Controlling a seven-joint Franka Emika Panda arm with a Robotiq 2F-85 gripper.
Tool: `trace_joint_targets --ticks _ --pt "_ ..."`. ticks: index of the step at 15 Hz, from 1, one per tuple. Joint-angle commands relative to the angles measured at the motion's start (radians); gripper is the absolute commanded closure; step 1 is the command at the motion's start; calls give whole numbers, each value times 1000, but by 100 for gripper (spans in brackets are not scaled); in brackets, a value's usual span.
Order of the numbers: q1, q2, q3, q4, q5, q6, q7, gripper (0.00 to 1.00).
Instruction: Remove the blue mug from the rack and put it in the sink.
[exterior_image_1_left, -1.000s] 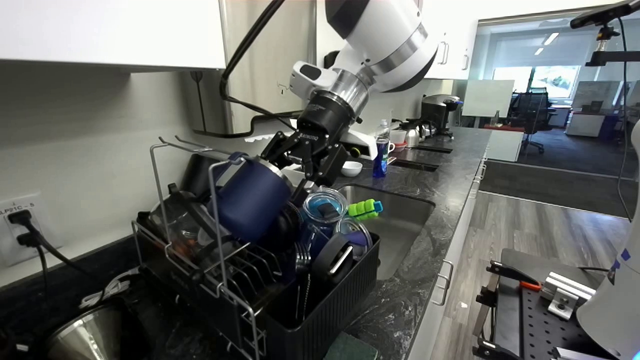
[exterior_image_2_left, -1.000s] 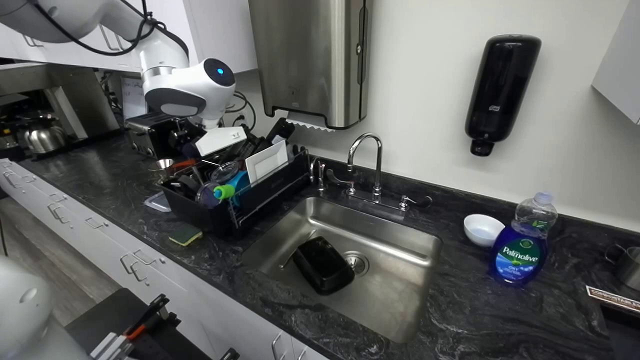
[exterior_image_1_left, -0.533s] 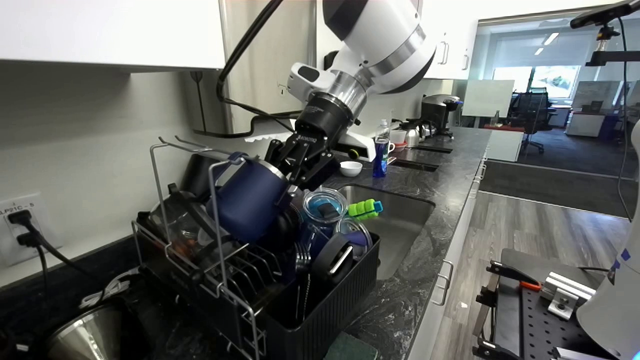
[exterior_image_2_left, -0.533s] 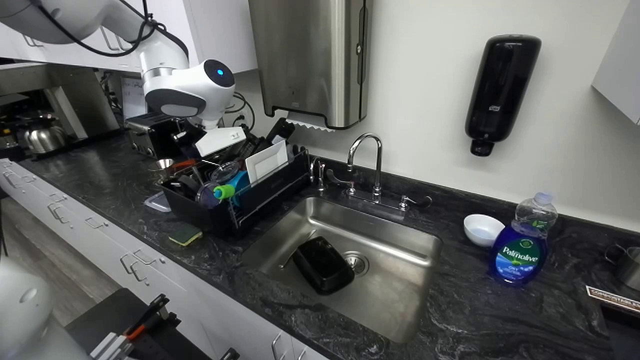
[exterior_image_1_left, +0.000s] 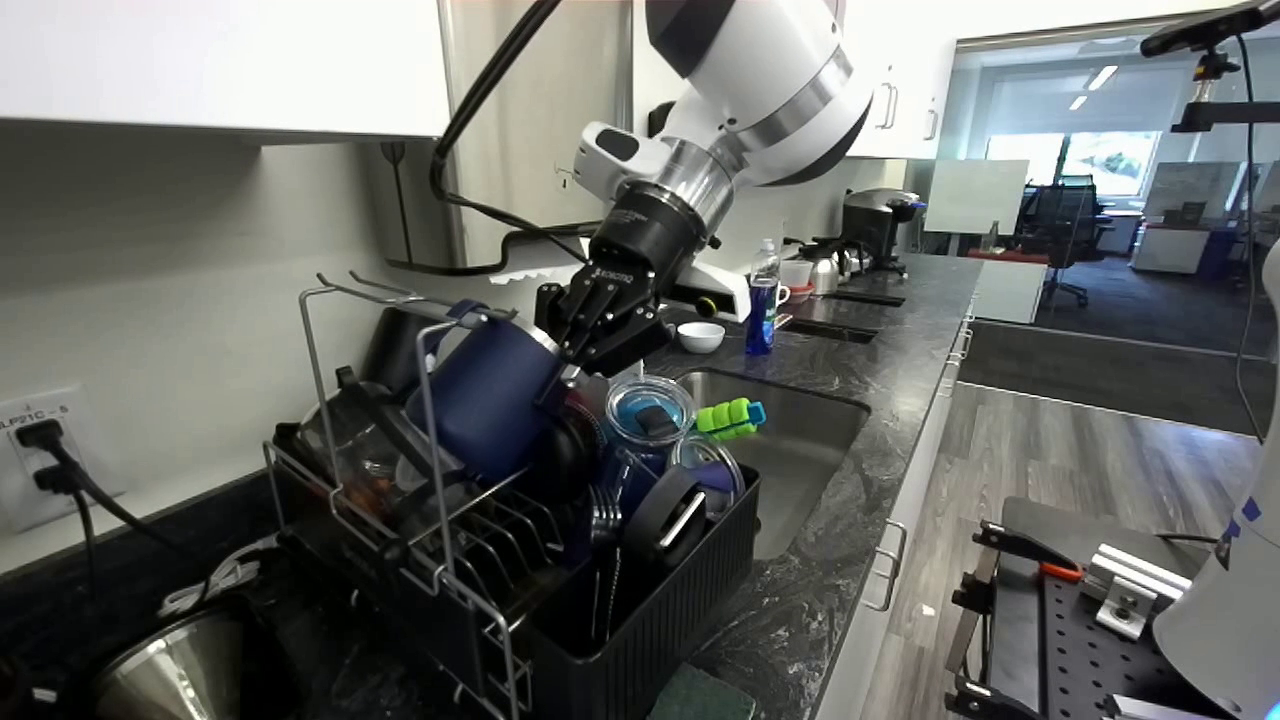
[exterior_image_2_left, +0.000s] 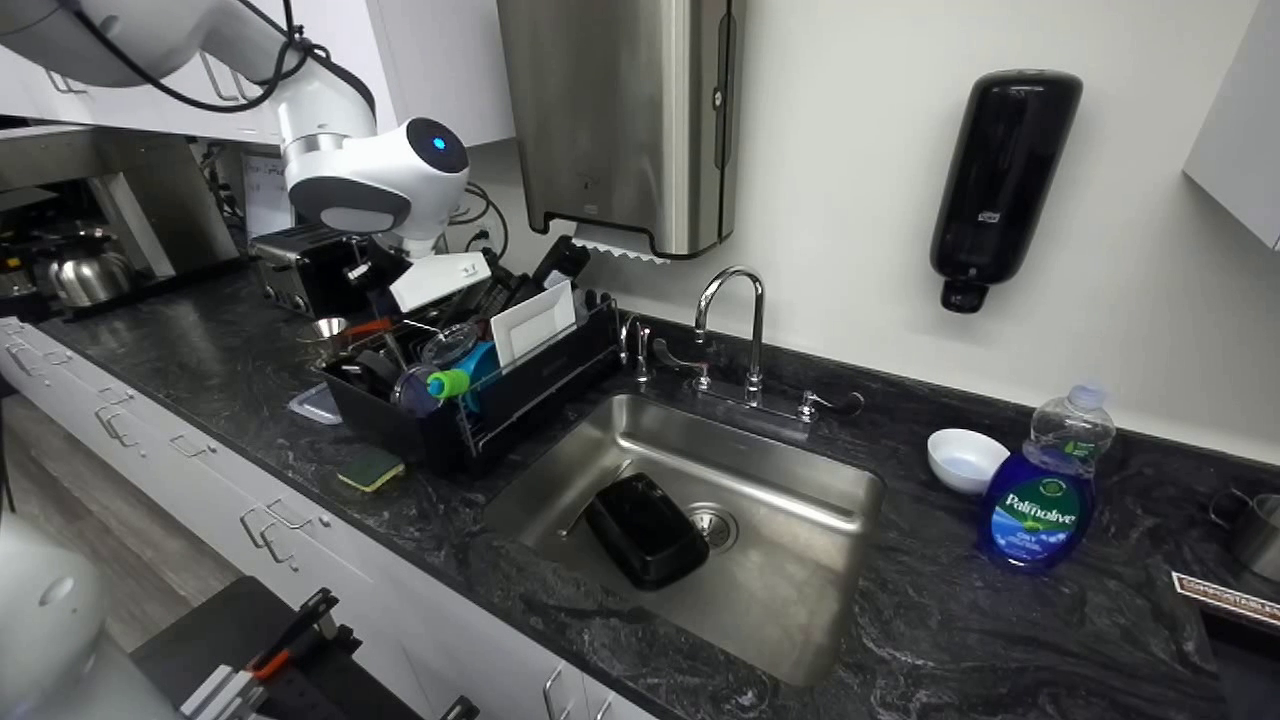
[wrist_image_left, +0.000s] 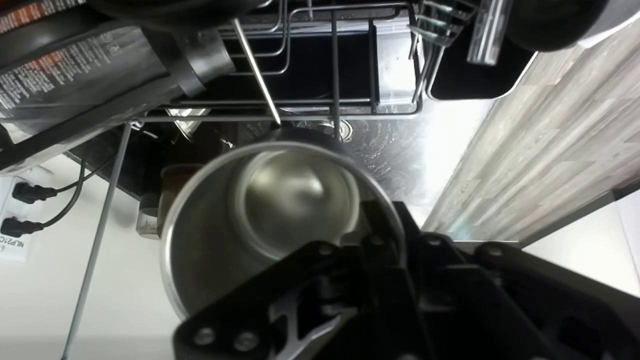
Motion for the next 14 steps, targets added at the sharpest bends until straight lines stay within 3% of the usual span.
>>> trace_joint_targets --ticks 1,14 --pt "-28 -40 25 -19 18 -19 -46 98" --pt "-22 -354 15 -267 -101 -135 18 98"
